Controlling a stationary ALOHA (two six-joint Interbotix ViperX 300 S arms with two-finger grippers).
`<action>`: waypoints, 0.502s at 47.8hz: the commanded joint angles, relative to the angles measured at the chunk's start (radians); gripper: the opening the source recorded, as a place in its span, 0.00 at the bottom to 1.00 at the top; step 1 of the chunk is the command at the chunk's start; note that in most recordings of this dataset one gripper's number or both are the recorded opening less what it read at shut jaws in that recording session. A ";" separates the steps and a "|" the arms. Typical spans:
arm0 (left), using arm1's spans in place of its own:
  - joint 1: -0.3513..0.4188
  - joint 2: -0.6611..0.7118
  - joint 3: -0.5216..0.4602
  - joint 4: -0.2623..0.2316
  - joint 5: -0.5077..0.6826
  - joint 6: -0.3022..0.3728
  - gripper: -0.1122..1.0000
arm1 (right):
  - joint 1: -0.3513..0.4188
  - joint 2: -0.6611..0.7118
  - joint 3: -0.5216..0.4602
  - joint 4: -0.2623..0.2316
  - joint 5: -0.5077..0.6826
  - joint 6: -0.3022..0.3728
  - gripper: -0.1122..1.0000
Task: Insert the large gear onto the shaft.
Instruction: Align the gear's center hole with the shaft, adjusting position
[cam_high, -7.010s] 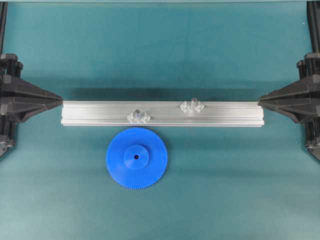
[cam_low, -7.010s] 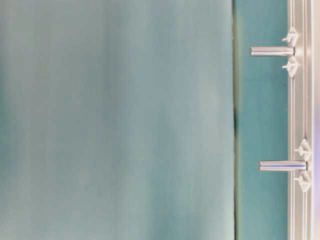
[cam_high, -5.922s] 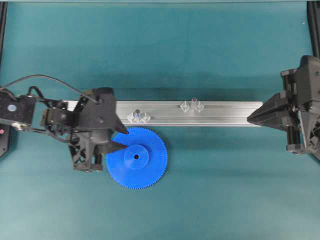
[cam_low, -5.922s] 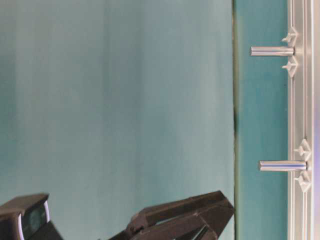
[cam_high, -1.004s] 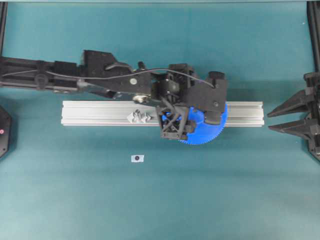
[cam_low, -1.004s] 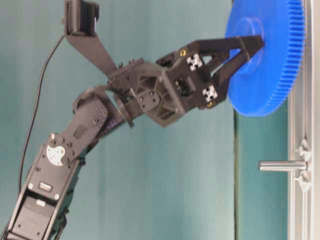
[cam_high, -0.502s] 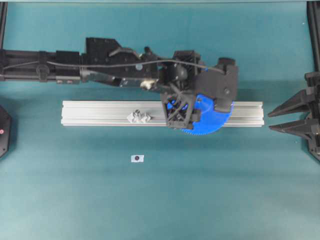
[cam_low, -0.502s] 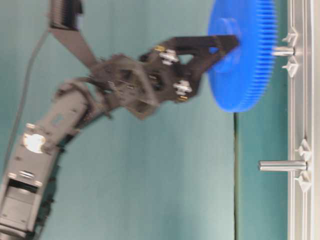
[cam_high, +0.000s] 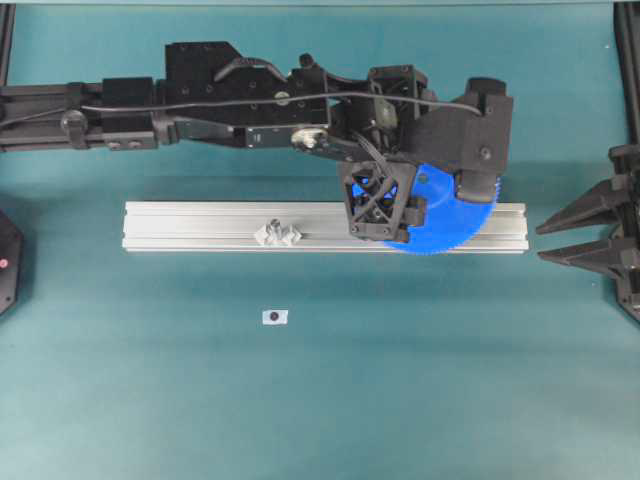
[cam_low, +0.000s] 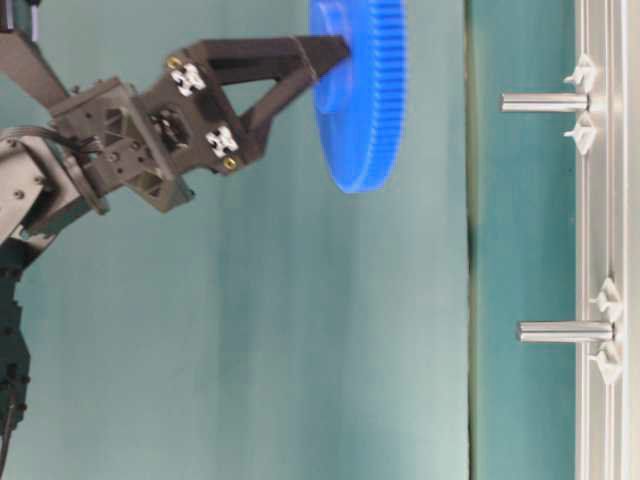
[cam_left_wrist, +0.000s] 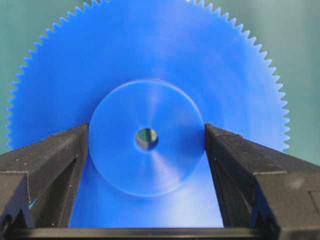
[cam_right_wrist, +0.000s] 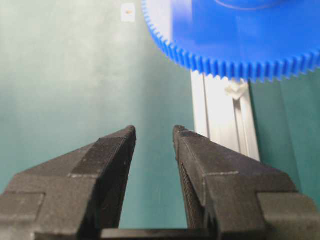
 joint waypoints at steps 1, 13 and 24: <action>0.006 -0.032 -0.012 0.005 -0.006 0.008 0.81 | -0.005 0.006 -0.009 0.000 -0.011 0.008 0.49; 0.011 -0.017 0.086 0.005 -0.041 0.000 0.81 | -0.005 0.006 -0.009 0.002 -0.011 0.008 0.49; 0.012 -0.015 0.192 0.005 -0.133 -0.011 0.81 | -0.005 0.006 -0.009 0.000 -0.011 0.008 0.49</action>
